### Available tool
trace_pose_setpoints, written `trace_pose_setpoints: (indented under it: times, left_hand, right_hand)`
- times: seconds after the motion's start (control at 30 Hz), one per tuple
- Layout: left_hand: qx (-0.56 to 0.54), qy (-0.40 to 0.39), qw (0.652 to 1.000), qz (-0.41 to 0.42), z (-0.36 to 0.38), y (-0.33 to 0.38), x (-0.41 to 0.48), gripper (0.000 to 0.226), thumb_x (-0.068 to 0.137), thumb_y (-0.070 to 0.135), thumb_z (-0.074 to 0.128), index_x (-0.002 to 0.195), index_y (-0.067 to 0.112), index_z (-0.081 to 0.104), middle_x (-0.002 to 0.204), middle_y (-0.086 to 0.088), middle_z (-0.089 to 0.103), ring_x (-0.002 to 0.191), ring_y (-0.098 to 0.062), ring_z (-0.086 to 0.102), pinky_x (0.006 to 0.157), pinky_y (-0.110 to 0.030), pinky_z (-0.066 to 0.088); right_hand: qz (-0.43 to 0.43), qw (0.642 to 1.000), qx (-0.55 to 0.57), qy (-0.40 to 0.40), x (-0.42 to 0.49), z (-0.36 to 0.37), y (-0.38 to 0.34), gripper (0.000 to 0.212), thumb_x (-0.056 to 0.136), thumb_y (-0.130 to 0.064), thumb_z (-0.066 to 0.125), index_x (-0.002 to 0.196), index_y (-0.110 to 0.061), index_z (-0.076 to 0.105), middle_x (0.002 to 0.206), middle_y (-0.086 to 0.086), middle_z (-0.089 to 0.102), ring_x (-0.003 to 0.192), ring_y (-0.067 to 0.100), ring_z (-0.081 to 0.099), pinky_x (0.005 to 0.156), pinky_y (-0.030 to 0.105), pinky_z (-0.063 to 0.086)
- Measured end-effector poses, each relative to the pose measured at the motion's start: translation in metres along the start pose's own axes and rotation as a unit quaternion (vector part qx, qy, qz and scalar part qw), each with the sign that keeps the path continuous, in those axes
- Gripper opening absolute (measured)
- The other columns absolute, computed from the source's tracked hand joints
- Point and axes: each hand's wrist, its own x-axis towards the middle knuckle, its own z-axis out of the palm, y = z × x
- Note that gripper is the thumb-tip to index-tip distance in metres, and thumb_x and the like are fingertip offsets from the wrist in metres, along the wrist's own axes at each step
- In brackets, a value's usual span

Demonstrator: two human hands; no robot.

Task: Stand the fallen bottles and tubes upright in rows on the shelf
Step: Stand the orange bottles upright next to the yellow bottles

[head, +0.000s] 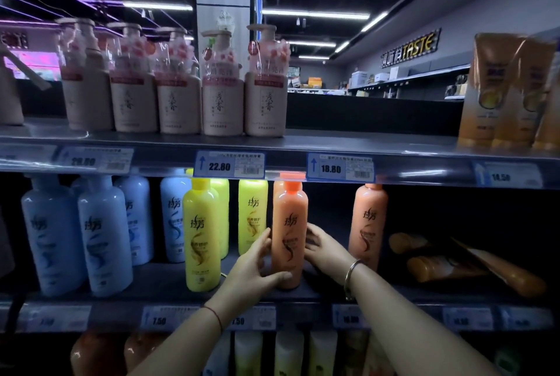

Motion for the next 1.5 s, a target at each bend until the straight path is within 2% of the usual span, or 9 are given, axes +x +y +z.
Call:
trace_pose_setpoints:
  times: [0.07,0.2,0.5,0.6,0.67,0.73,1.0,1.23,1.5]
  left_hand:
    - [0.035,0.067,0.997,0.029,0.001,0.001,-0.011,0.092,0.072,0.038,0.08,0.147,0.026,0.029,0.141,0.013,0.045,0.128,-0.001,0.045,0.107,-0.027,0.042]
    - [0.085,0.171,0.973,0.129,0.009,0.012,-0.033,0.052,0.08,0.029,0.073,0.126,0.028,0.048,0.117,0.013,0.054,0.108,-0.003,0.054,0.086,-0.025,0.051]
    - [-0.027,0.083,0.992,0.094,0.046,0.033,-0.046,0.023,0.085,0.014,0.068,0.105,0.023,0.062,0.094,0.002,0.068,0.091,-0.01,0.067,0.081,-0.026,0.057]
    - [-0.031,0.08,0.992,0.097,0.055,0.037,-0.043,0.021,0.086,0.013,0.066,0.104,0.024,0.062,0.094,0.002,0.069,0.093,-0.009,0.067,0.081,-0.024,0.056]
    - [-0.021,0.092,0.991,0.099,0.058,0.038,-0.039,0.022,0.087,0.012,0.066,0.102,0.026,0.062,0.092,0.003,0.069,0.09,-0.01,0.067,0.077,-0.021,0.055]
    - [-0.028,0.106,0.99,0.094,0.061,0.039,-0.036,0.023,0.086,0.011,0.066,0.101,0.028,0.062,0.09,0.006,0.069,0.088,-0.011,0.067,0.074,-0.018,0.054]
    - [-0.049,0.132,0.987,0.082,0.068,0.044,-0.032,0.023,0.086,0.007,0.065,0.102,0.024,0.064,0.093,0.011,0.07,0.09,-0.009,0.068,0.075,-0.015,0.054]
    - [-0.075,0.157,0.983,0.064,0.055,0.039,-0.049,0.023,0.075,0.034,0.069,0.098,0.037,0.065,0.089,0.001,0.071,0.082,-0.017,0.069,0.072,-0.023,0.055]
    - [-0.036,0.129,0.991,0.03,0.033,0.034,-0.066,0.017,0.083,0.009,0.068,0.096,0.021,0.067,0.089,0.002,0.072,0.083,-0.014,0.069,0.072,-0.022,0.056]
  right_hand:
    - [-0.004,1.0,0.001,0.023,-0.017,-0.004,0.003,0.064,0.091,-0.006,0.061,0.147,-0.019,0.034,0.144,0.007,0.048,0.132,0.017,0.048,0.105,0.026,0.043]
    - [-0.042,0.996,-0.012,0.077,-0.061,-0.019,0.007,0.043,0.091,-0.009,0.062,0.13,-0.022,0.052,0.125,0.002,0.061,0.115,0.01,0.059,0.094,0.016,0.047]
    - [-0.026,0.95,-0.047,0.306,-0.111,-0.066,0.026,0.029,0.082,-0.013,0.073,0.104,-0.023,0.058,0.094,0.002,0.063,0.085,0.014,0.062,0.071,0.016,0.047]
    - [0.003,0.949,-0.093,0.301,-0.101,-0.072,0.031,0.052,0.078,-0.016,0.077,0.122,-0.021,0.05,0.108,0.003,0.06,0.089,0.015,0.063,0.07,0.018,0.05]
    - [0.004,0.946,-0.124,0.3,-0.092,-0.076,0.036,0.069,0.073,-0.02,0.081,0.131,-0.017,0.045,0.121,0.004,0.058,0.101,0.021,0.061,0.084,0.033,0.053]
    - [0.024,0.954,-0.121,0.272,-0.085,-0.079,0.037,0.079,0.073,-0.021,0.082,0.138,-0.013,0.039,0.128,0.002,0.054,0.115,0.019,0.055,0.095,0.03,0.045]
    - [0.032,0.975,-0.135,0.176,-0.06,-0.092,0.033,0.09,0.076,-0.017,0.081,0.147,-0.007,0.026,0.141,0.01,0.05,0.131,0.022,0.046,0.087,0.012,0.028]
    - [0.021,0.987,-0.123,0.099,-0.034,-0.069,0.023,0.093,0.078,-0.021,0.079,0.149,-0.011,0.02,0.143,0.007,0.048,0.13,0.021,0.047,0.09,0.017,0.034]
    - [0.0,0.994,-0.077,0.08,-0.014,-0.054,0.024,0.094,0.074,-0.016,0.081,0.147,-0.021,0.02,0.135,0.003,0.055,0.121,0.017,0.055,0.104,0.042,0.046]
